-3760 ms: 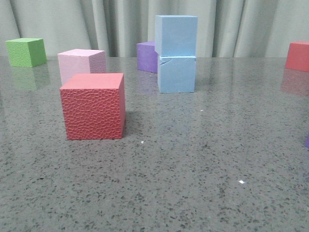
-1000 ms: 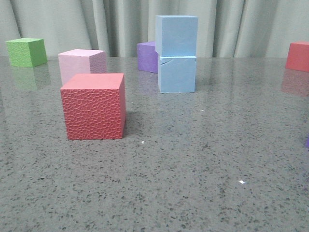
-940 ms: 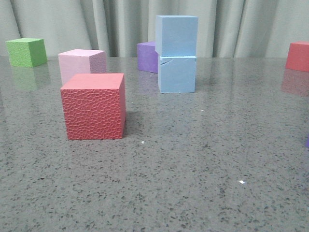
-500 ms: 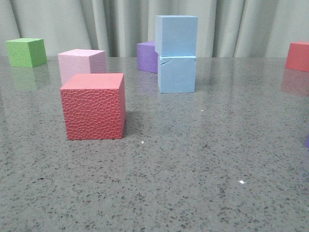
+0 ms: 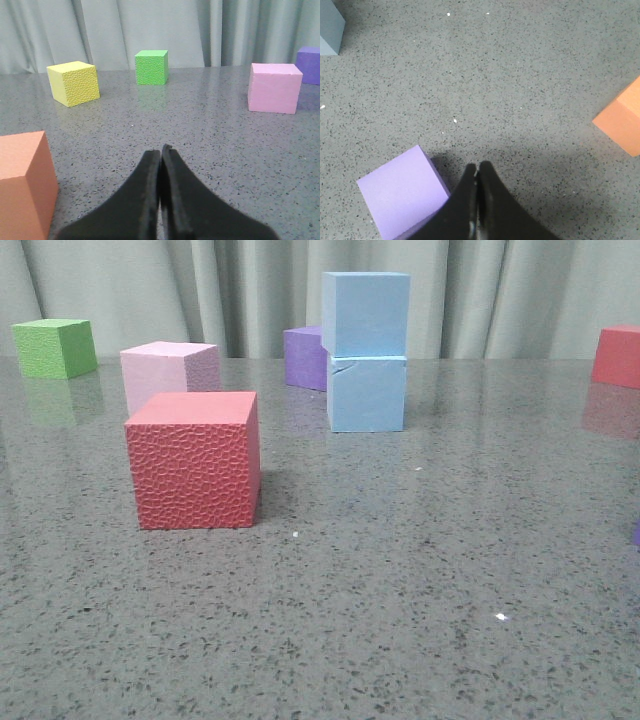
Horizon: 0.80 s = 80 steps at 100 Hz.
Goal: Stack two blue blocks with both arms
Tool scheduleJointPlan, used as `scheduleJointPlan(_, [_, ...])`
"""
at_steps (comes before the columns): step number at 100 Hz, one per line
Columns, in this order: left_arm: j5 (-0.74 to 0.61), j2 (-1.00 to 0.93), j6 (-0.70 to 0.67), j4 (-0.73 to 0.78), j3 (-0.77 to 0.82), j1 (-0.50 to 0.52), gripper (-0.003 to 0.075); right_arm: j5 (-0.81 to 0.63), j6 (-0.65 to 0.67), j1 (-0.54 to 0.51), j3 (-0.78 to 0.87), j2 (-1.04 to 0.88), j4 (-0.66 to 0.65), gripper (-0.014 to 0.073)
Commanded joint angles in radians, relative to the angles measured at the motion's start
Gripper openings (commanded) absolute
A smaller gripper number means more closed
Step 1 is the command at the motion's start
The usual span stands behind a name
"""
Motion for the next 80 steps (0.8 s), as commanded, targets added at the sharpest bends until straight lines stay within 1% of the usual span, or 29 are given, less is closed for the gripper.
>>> scheduleJointPlan(1, [-0.089,-0.032,-0.010,-0.002,0.042,0.002,-0.0019,-0.050,-0.010,-0.006,-0.025,-0.007,-0.002,-0.0069])
scheduleJointPlan(57, [-0.089,-0.032,-0.010,-0.002,0.042,0.002,-0.0019,-0.066,-0.010,-0.006,-0.025,-0.026,-0.002,-0.0069])
scheduleJointPlan(67, [-0.089,-0.032,-0.010,-0.002,0.042,0.002,-0.0019,-0.108,-0.010,-0.006,-0.010,-0.065,-0.002,-0.0069])
scheduleJointPlan(80, [-0.089,-0.032,-0.010,-0.002,0.042,0.002,-0.0019,-0.232,-0.010,-0.006,0.066,-0.143,-0.002,-0.0069])
